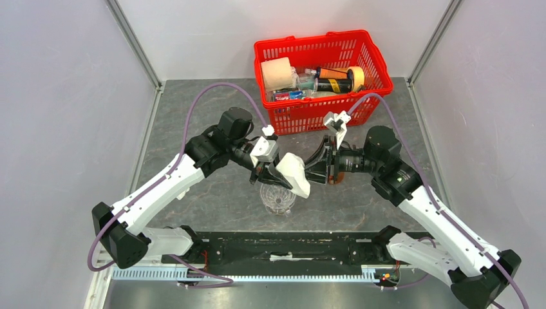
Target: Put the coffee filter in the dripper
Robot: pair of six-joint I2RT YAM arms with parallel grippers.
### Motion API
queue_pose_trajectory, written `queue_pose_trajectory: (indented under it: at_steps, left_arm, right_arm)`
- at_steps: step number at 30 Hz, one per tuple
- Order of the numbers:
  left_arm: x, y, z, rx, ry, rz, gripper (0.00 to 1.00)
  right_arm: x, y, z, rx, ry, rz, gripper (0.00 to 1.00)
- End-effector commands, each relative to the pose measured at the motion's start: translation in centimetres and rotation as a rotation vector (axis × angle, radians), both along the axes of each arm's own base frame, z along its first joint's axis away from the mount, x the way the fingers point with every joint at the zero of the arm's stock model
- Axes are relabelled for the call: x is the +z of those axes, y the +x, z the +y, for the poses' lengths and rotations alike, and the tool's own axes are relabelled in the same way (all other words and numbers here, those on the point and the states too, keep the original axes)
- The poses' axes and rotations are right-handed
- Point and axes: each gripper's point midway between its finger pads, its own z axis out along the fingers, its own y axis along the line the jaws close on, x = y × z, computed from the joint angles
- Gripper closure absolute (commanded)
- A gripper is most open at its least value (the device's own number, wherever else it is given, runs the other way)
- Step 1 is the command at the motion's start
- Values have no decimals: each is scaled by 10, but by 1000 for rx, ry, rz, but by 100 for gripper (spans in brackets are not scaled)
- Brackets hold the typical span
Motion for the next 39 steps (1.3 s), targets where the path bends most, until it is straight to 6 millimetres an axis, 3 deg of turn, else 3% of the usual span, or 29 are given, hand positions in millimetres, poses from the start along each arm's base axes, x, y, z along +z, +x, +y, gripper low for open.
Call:
queue_pose_trajectory:
  at_steps: [1, 3, 4, 5, 10, 11, 13, 19, 23, 30, 33, 39]
  left_arm:
    - [11, 6, -4, 26, -20, -15, 88]
    - [11, 8, -6, 44, -22, -9, 81]
    - [12, 11, -7, 61, -24, -5, 77]
    - [14, 14, -9, 85, -21, 10, 73]
    - [14, 27, -12, 193, -20, 29, 41]
    - [15, 29, -12, 216, -25, 30, 29]
    - [17, 34, -10, 271, -32, 27, 19]
    - [27, 31, -2, 337, -94, 14, 15]
    - [33, 41, 3, 444, -118, 31, 14]
    - [61, 79, 4, 730, -185, 236, 13]
    - [71, 85, -8, 739, -195, 377, 13]
    - [72, 77, -46, 527, -123, 555, 12]
  right_arm:
    - [15, 2, 1, -1, 24, -45, 75]
    - [16, 0, 0, -2, 18, -52, 86]
    - [17, 0, -2, -9, 12, -53, 98]
    - [17, 1, -4, -29, 8, -53, 100]
    - [15, 17, -23, -227, -35, -64, 100]
    - [16, 21, -28, -270, -43, -67, 100]
    - [15, 25, -37, -335, -64, -64, 100]
    - [18, 31, -60, -478, -100, -63, 100]
    - [14, 42, -76, -595, -140, -38, 100]
    - [-6, 100, -117, -1000, -273, 64, 100]
    - [-13, 118, -118, -1070, -308, 103, 100]
    - [-14, 130, -96, -1023, -266, 135, 100]
